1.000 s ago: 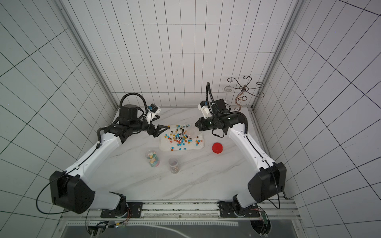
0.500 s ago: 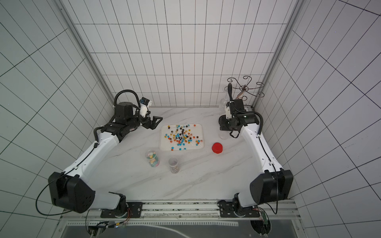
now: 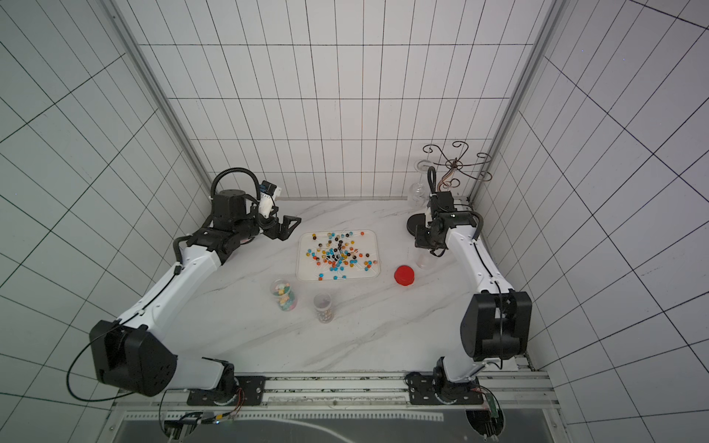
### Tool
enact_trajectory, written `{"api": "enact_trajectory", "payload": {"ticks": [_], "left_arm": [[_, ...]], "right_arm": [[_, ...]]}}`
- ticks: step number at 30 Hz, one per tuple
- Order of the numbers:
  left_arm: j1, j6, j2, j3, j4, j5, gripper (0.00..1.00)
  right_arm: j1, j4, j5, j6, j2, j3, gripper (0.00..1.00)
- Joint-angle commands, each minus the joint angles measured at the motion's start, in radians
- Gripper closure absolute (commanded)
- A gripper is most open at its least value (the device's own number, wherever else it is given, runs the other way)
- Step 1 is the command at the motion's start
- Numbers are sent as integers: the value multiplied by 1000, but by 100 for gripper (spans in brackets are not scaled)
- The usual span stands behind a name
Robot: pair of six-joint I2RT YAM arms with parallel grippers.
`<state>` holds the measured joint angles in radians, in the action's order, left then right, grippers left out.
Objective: Pour the candies out of the jar
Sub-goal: Place the jar at the center of the board.
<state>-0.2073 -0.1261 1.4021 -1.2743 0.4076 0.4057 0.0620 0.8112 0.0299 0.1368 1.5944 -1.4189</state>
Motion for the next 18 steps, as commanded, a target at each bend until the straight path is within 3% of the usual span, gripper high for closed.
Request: {"api": "enact_trajectory", "payload": {"ticks": [1,18], "left_arm": [[6,5,7,13,-15,19,3],[11,6,26,10,-12,48,3]], "right_arm": [[-18,-46,-17,2,33,40,100],[-35,-94,-22,11,90,40,100]]}}
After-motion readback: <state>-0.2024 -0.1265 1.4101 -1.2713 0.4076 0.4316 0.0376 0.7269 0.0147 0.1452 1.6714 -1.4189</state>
